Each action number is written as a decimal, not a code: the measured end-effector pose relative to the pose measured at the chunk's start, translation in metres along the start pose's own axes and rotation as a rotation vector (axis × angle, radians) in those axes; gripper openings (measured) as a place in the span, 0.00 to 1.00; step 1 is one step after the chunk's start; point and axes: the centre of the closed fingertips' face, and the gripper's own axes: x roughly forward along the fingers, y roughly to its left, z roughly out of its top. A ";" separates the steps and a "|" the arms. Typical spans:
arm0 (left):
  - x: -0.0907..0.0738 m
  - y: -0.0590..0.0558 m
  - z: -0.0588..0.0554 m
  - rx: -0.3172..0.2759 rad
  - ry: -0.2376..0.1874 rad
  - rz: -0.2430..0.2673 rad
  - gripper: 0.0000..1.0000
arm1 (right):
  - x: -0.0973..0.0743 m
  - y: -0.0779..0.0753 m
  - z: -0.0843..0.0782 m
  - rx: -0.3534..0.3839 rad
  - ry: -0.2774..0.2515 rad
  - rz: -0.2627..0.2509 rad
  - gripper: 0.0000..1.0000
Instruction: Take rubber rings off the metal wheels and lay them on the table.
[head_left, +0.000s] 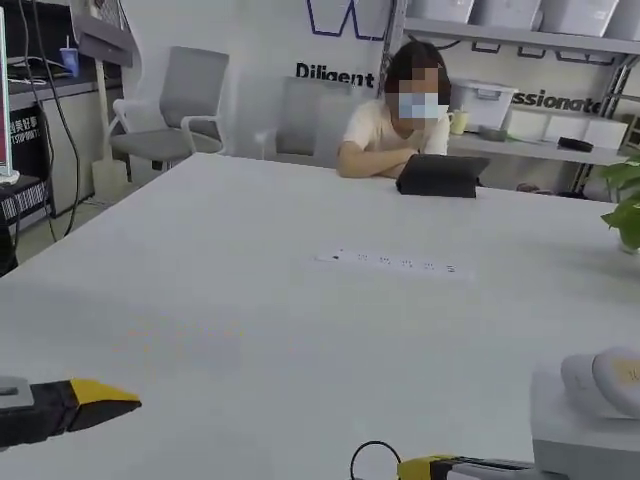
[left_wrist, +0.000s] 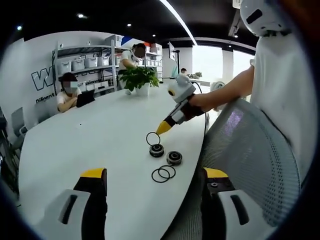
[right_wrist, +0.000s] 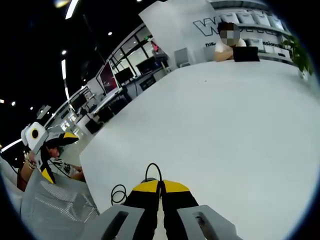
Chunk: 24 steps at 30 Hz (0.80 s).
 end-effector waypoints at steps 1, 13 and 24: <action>0.001 -0.002 -0.003 -0.010 0.003 0.000 0.75 | 0.000 0.000 0.000 0.001 -0.001 0.001 0.00; 0.004 -0.011 -0.020 -0.071 0.032 -0.010 0.78 | -0.003 -0.003 0.003 0.022 -0.019 -0.004 0.00; 0.009 -0.015 -0.031 -0.107 0.072 -0.025 0.79 | -0.007 -0.007 0.009 0.041 -0.044 -0.011 0.00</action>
